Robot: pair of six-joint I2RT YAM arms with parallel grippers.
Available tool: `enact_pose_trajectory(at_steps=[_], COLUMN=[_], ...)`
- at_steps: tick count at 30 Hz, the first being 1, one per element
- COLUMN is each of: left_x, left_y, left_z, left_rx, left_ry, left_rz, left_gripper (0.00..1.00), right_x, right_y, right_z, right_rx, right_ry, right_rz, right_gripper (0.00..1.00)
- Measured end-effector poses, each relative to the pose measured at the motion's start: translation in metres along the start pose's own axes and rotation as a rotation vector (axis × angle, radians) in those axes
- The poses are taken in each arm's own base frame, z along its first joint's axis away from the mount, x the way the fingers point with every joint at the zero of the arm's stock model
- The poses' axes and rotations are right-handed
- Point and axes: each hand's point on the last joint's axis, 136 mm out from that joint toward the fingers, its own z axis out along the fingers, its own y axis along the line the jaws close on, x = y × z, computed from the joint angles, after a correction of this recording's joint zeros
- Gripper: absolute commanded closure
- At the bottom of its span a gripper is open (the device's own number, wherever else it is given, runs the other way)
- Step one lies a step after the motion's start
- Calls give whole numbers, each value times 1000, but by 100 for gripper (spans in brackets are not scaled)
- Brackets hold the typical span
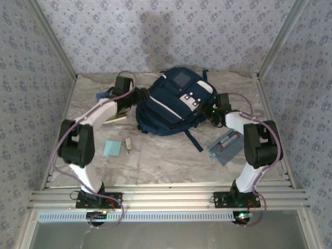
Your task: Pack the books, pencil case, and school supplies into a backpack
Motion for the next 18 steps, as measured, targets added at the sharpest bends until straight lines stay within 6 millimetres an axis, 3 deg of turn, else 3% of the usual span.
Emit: enact_pose_trajectory(at_steps=[3, 7, 13, 18], left_x=[-5, 20, 43, 89], left_y=[2, 10, 4, -19], left_z=[39, 76, 78, 64], left_rx=[-3, -5, 7, 61], left_ry=[56, 158, 215, 273], left_rz=[36, 40, 48, 47], left_gripper=[24, 26, 26, 25], right_x=[-3, -7, -34, -74], right_y=[0, -3, -2, 3], right_z=[7, 17, 29, 35], right_rx=[-2, 2, -1, -6], right_ry=[4, 17, 0, -37], right_rz=[4, 13, 24, 5], right_gripper=[24, 26, 27, 23])
